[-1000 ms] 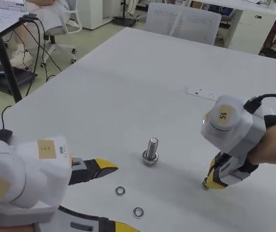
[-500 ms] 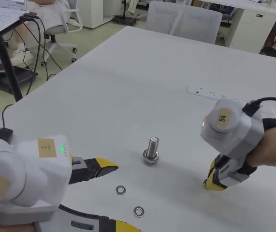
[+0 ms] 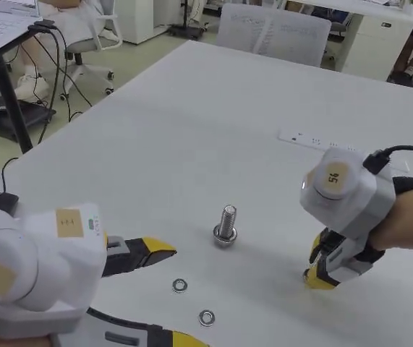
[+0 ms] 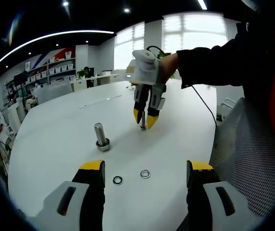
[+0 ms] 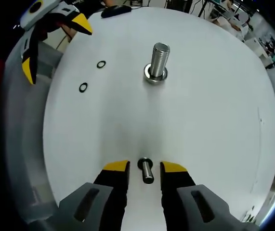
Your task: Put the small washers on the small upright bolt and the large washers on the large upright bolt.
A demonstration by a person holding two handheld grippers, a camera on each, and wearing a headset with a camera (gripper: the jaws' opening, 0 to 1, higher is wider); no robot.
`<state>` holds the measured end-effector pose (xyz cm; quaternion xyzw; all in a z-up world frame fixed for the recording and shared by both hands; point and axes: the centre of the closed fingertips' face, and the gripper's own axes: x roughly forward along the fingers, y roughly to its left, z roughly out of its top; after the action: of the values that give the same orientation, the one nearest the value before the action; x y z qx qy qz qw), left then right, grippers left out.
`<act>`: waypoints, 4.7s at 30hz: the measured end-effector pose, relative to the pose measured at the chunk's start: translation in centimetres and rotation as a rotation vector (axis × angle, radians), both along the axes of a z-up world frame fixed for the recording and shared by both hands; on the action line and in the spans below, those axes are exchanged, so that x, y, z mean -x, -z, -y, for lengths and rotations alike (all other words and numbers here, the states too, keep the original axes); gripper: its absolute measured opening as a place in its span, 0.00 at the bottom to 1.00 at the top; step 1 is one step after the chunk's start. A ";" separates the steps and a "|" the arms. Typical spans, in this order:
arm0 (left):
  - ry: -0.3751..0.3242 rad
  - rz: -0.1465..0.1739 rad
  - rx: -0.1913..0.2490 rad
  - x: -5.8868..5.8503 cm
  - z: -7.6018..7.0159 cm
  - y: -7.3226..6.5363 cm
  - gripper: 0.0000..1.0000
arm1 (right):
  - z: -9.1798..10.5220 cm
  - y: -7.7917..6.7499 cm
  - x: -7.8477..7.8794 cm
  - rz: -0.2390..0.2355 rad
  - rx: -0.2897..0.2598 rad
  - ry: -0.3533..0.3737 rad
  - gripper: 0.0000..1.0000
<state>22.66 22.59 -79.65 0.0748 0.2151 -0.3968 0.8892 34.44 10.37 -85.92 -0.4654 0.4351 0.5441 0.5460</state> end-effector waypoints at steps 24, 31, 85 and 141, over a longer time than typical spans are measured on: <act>0.000 0.006 0.000 0.0 0.0 -0.1 0.68 | -3.3 -2.2 1.2 0.010 -0.068 -0.071 0.39; -0.001 0.008 0.000 0.0 -0.1 -0.1 0.68 | -4.7 -2.4 2.4 0.010 -0.065 -0.121 0.38; -0.003 0.015 -0.010 0.1 -0.3 -0.1 0.68 | -11.2 1.4 11.3 -0.046 -0.008 -0.419 0.22; 0.007 0.015 -0.015 0.1 0.0 -0.1 0.67 | -7.0 0.8 10.3 -0.047 0.009 -0.313 0.13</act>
<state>22.56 22.58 -79.59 0.0853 0.2112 -0.3976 0.8889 24.18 17.36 -86.73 -0.5170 0.3725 0.6312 0.4422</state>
